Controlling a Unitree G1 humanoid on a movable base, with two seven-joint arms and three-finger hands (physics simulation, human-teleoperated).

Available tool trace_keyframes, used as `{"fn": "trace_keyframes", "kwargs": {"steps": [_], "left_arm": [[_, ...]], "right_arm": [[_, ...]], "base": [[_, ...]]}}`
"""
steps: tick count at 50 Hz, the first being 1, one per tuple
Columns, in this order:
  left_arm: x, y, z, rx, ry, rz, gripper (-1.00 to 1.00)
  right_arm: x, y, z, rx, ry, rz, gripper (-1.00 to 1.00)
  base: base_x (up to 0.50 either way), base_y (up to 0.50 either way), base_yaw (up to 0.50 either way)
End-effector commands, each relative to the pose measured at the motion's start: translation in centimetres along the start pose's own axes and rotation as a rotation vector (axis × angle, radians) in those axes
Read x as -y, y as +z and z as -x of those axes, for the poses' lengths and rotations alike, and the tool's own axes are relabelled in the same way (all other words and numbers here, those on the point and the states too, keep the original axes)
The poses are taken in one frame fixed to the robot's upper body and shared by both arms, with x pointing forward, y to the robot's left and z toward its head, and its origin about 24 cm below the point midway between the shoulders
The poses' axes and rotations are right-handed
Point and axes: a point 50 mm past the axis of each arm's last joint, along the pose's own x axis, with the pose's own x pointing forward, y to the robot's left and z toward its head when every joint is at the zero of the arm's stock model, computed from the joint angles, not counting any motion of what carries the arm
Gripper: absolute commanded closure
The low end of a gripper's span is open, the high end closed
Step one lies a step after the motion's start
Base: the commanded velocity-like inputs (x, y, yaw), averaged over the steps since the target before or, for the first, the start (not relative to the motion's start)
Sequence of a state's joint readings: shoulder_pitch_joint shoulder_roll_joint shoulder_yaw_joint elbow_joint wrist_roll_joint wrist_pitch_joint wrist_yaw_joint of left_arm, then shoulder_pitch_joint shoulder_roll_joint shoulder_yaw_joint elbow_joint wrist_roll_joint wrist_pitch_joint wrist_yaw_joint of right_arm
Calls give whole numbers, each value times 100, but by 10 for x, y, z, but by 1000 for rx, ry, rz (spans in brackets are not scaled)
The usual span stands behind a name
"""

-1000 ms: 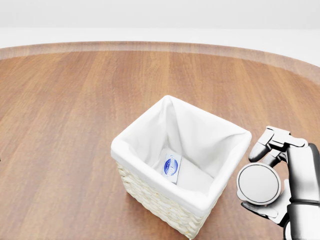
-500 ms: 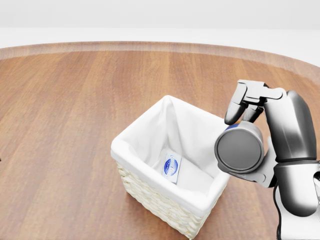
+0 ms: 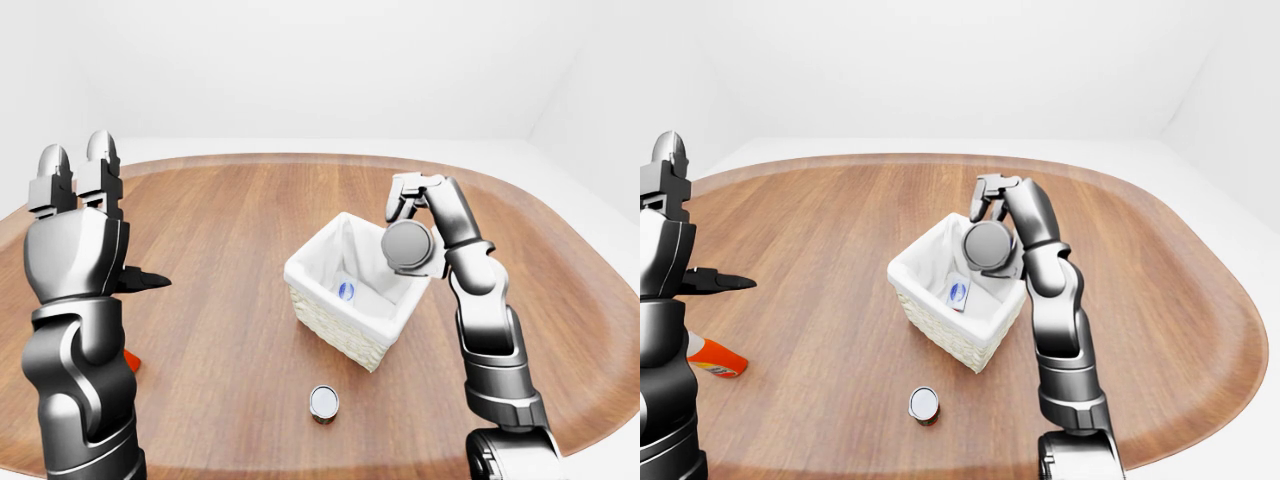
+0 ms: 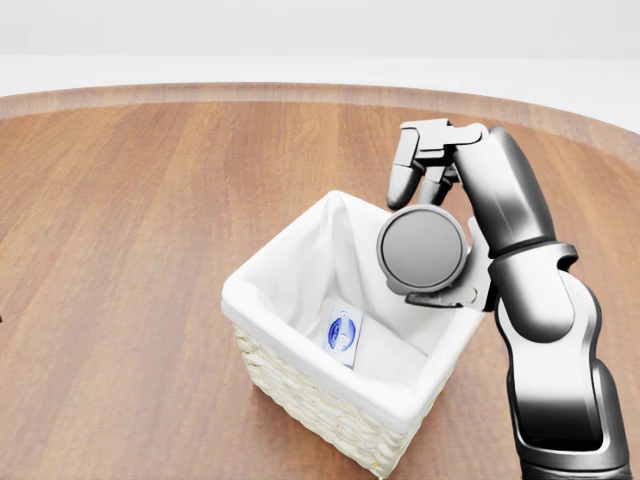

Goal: Pick up the alphabet soup and the cream cheese box, and put them in the basket.

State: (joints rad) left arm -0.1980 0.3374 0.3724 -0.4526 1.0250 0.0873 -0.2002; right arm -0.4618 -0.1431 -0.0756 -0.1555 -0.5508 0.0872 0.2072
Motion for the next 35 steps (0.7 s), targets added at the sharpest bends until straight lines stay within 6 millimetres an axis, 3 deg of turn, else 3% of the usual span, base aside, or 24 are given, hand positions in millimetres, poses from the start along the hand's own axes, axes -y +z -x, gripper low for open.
{"fn": "trace_keyframes", "kwargs": {"steps": [1, 6, 21, 35], "left_arm": [[0, 0, 0, 2, -2, -2, -100], [0, 0, 0, 2, -2, -4, -100], [-2, 1, 0, 5, 2, -6, -100], [-3, 1, 0, 6, 0, -8, -100]], "right_arm": [[-8, -5, -17, 3, 80, -194, 100], [-20, -12, -21, -30, 116, -260, 100], [-33, 12, -31, 50, 112, -436, 100], [-59, -8, -30, -62, 180, -494, 100]], "base": [[0, 0, 0], [0, 0, 0], [0, 0, 0], [0, 0, 0]]}}
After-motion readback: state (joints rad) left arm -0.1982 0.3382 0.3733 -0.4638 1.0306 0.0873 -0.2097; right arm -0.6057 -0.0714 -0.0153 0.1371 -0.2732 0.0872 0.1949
